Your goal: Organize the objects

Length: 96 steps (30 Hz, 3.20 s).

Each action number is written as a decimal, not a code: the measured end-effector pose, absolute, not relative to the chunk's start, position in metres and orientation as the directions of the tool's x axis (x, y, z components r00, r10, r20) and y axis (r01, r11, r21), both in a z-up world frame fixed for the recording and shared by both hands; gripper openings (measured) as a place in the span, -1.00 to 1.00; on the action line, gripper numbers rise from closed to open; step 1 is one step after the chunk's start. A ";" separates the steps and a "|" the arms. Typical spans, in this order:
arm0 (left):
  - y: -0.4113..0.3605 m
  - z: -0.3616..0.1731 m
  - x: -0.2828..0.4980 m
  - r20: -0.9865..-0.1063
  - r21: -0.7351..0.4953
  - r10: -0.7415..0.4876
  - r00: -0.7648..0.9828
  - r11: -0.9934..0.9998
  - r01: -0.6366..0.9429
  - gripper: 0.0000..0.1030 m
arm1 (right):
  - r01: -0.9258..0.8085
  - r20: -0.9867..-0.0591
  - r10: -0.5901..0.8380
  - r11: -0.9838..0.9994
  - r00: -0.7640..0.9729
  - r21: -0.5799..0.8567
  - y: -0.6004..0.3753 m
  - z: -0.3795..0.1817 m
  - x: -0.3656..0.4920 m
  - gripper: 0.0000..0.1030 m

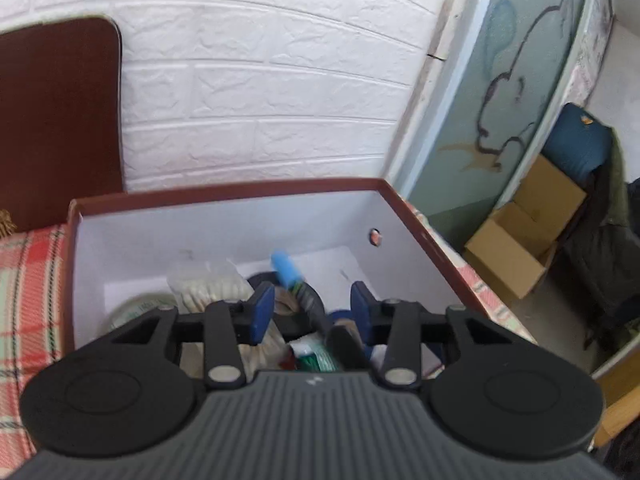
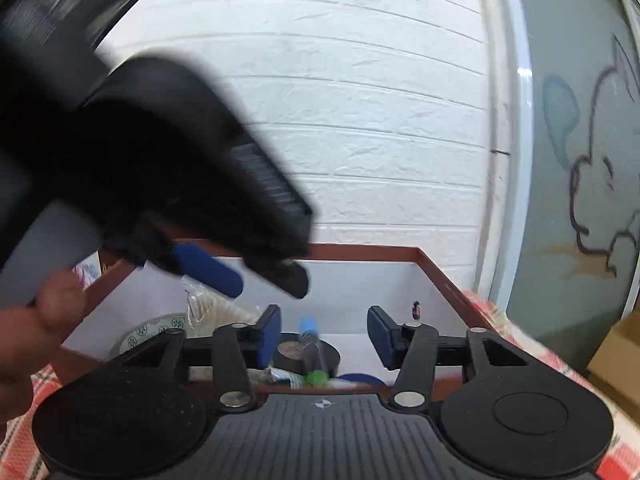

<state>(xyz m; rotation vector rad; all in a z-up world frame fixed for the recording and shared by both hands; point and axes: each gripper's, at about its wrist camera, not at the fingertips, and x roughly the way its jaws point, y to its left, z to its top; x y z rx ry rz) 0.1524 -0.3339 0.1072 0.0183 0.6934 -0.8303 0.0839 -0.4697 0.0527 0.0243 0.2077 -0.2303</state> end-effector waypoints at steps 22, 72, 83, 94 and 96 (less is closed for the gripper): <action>-0.161 0.041 0.065 -0.595 -0.130 -0.545 0.590 0.791 0.598 -0.10 | 0.211 -0.351 -0.179 0.976 0.919 0.053 -0.394 0.015 -0.014 -0.04; 0.210 -0.021 0.129 -0.460 -0.345 -0.028 0.888 0.926 -0.150 0.37 | -0.591 -0.589 0.410 0.794 0.696 -0.146 -0.031 -0.001 0.225 0.20; 0.194 -0.018 0.134 -0.497 -0.236 0.017 0.867 0.960 -0.154 0.45 | -0.234 -0.555 0.096 0.955 0.826 -0.184 -0.218 -0.010 0.043 0.23; 0.013 0.027 0.092 -0.615 -0.382 -0.482 0.623 0.874 0.300 0.43 | -0.085 -0.535 0.001 0.988 0.845 -0.132 -0.307 -0.007 -0.013 0.62; -0.027 0.032 0.083 -0.619 -0.437 -0.583 0.526 0.813 0.386 0.43 | -0.102 -0.540 0.014 0.986 0.842 -0.132 -0.306 -0.007 -0.011 0.62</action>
